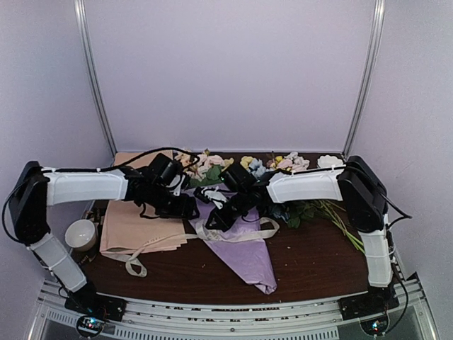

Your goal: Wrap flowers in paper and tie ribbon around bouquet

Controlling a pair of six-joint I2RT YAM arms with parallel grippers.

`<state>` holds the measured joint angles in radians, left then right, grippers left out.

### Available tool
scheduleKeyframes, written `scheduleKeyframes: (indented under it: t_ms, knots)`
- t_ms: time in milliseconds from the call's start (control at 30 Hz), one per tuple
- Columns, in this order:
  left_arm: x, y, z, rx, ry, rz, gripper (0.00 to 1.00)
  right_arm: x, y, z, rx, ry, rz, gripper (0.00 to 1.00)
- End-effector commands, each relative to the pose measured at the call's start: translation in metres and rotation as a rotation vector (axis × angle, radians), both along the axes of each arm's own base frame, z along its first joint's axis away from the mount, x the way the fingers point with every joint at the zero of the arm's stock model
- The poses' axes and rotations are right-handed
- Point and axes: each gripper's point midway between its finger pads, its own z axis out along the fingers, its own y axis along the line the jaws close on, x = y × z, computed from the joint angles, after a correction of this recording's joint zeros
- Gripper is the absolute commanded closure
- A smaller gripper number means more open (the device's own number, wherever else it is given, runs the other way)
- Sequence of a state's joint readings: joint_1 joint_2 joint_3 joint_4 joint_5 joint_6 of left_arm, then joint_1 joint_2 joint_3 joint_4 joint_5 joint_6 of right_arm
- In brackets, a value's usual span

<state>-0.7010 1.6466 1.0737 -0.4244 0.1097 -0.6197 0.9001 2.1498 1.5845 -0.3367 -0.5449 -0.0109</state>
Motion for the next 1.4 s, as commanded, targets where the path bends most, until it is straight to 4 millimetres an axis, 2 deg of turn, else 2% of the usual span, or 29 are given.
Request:
scheduleKeyframes:
  t_ms: [0,67,167,233,400,467,600,700,767,900,967,1033,1133,1233,1300,1367]
  knots:
    - [-0.027,0.035,0.031,0.009,-0.039,0.041,0.24,-0.008,-0.01,-0.034,-0.1,0.064,-0.022,1.0]
    - [-0.045,0.055,0.025,0.036,-0.013,0.081,0.15,-0.009,-0.01,-0.037,-0.106,0.071,-0.022,1.0]
    - [-0.068,0.082,0.015,0.054,0.024,0.156,0.16,-0.01,-0.01,-0.037,-0.105,0.078,-0.021,1.0]
    - [-0.084,0.1,0.007,0.066,0.046,0.213,0.22,-0.01,-0.009,-0.036,-0.099,0.083,-0.019,1.0]
    - [-0.121,0.156,-0.019,0.239,0.124,0.336,0.49,-0.01,-0.008,-0.031,-0.091,0.075,-0.019,1.0]
    - [-0.13,0.164,-0.023,0.276,0.157,0.341,0.49,-0.009,-0.008,-0.028,-0.089,0.071,-0.02,1.0]
    - [-0.143,0.174,-0.032,0.332,0.21,0.341,0.39,-0.007,-0.008,-0.025,-0.094,0.061,-0.02,1.0]
    - [-0.152,0.181,-0.045,0.38,0.246,0.332,0.39,-0.007,-0.008,-0.025,-0.097,0.061,-0.018,1.0]
    - [-0.153,0.18,-0.049,0.386,0.257,0.317,0.42,-0.007,-0.008,-0.023,-0.099,0.06,-0.018,1.0]
    - [-0.147,0.189,-0.05,0.447,0.233,0.34,0.56,-0.008,-0.009,-0.019,-0.1,0.059,-0.014,1.0]
    - [-0.146,0.191,-0.051,0.469,0.226,0.349,0.76,-0.008,-0.008,-0.015,-0.093,0.059,-0.012,1.0]
    - [-0.143,0.188,-0.048,0.474,0.205,0.341,0.99,-0.008,-0.008,-0.012,-0.087,0.058,-0.013,1.0]
    - [-0.13,0.176,-0.027,0.454,0.101,0.307,1.0,-0.008,-0.008,-0.01,-0.082,0.057,-0.014,1.0]
    - [-0.114,0.151,0.01,0.418,-0.058,0.21,1.0,-0.007,-0.007,-0.01,-0.081,0.059,-0.017,1.0]
    - [-0.104,0.121,0.043,0.368,-0.184,0.094,1.0,-0.007,-0.007,-0.01,-0.08,0.061,-0.018,1.0]
    - [-0.101,0.079,0.077,0.277,-0.293,-0.06,1.0,-0.008,-0.006,-0.009,-0.075,0.066,-0.017,1.0]
